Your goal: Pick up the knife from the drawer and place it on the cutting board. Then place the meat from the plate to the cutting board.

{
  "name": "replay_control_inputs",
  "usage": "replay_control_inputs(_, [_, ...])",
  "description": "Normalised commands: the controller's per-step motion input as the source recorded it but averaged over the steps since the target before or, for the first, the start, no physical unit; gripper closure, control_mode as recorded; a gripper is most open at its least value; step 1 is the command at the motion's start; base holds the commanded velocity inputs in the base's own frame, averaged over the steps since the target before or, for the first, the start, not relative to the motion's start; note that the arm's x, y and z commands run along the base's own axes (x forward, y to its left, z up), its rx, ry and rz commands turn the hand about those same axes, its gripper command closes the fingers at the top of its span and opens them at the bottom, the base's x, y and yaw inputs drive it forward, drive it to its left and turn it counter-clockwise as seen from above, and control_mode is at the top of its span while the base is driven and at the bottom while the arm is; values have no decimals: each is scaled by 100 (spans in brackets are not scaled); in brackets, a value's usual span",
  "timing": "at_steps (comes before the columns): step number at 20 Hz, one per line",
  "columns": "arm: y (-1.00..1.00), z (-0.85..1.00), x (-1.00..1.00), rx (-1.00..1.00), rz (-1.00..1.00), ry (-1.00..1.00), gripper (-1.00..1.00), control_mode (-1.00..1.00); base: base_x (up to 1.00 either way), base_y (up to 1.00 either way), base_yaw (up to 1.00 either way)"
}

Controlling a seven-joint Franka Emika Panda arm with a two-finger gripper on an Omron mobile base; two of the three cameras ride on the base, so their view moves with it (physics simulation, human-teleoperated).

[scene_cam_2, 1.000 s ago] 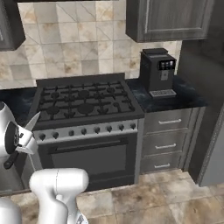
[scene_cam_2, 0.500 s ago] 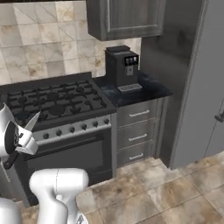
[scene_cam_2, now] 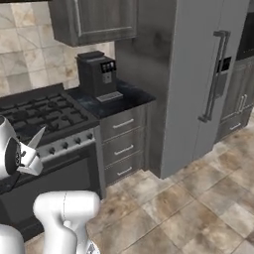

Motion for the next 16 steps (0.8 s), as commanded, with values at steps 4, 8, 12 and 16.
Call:
replay_control_inputs(4, [0,0,0,0,0,0,100,100,0,-20,-43])
replay_control_inputs(8, [0,0,0,0,0,0,100,100,0,-26,-43])
replay_control_inputs(12, [0,0,0,0,0,0,100,100,0,-25,-44])
replay_control_inputs(16, [0,0,0,0,0,0,100,100,0,-21,-44])
